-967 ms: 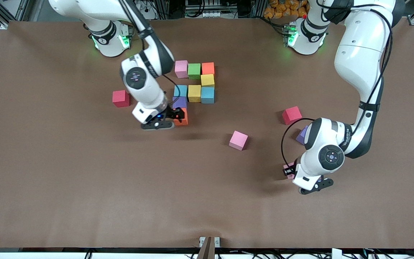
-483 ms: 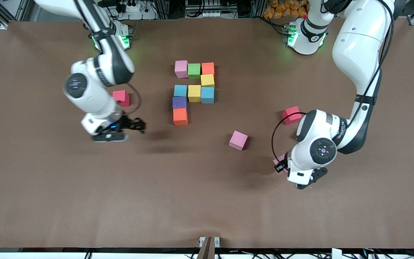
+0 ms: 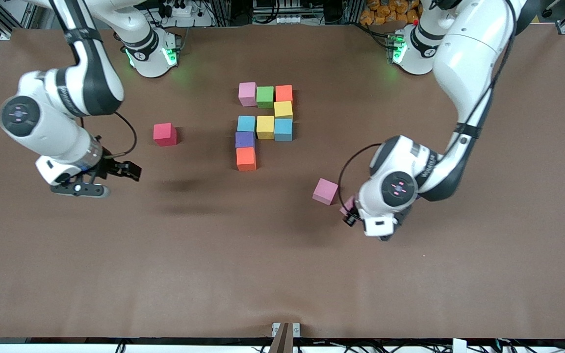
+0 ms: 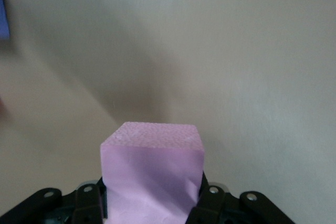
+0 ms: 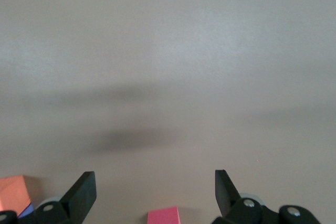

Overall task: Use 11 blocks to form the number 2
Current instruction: 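Release orange and withdraw the right gripper while the left gripper carries pink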

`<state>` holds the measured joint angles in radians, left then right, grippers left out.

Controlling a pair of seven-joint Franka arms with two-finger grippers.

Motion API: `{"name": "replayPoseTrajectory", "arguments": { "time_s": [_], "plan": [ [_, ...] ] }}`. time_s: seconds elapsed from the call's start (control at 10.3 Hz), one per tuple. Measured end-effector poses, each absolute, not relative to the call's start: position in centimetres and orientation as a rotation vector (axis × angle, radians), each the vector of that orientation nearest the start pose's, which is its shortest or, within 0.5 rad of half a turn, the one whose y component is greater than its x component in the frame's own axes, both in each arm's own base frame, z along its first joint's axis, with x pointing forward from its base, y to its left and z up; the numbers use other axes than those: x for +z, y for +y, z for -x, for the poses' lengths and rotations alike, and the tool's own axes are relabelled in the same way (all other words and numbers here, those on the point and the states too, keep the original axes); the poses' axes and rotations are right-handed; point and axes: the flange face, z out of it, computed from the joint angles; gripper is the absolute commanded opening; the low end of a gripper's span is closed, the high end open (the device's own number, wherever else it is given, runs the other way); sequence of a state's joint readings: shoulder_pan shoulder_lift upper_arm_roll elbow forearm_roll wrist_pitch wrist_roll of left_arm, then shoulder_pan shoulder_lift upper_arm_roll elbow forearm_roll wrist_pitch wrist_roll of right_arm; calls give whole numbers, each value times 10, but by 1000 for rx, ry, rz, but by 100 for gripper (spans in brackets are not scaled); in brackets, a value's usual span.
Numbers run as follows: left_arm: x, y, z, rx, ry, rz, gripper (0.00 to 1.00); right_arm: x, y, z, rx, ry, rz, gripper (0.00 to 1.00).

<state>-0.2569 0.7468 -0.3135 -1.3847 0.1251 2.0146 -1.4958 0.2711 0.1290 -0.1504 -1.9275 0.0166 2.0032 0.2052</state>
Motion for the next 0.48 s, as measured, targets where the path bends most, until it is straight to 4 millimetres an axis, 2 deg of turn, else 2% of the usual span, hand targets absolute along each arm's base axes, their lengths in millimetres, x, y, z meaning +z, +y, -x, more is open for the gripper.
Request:
{"name": "replayPoseTrajectory", "arguments": {
  "time_s": [0.1,0.29,0.48],
  "plan": [
    [277,-369,-620,201,-1508,2719,0,440,68,-580,96,159,3149,100],
    [274,-413,-588,200,-1651,2599,0,471,55,-580,45,186,3137,100],
    [270,-456,-552,191,-1750,2505,0,503,34,-574,-34,138,3127,100]
  ]
}}
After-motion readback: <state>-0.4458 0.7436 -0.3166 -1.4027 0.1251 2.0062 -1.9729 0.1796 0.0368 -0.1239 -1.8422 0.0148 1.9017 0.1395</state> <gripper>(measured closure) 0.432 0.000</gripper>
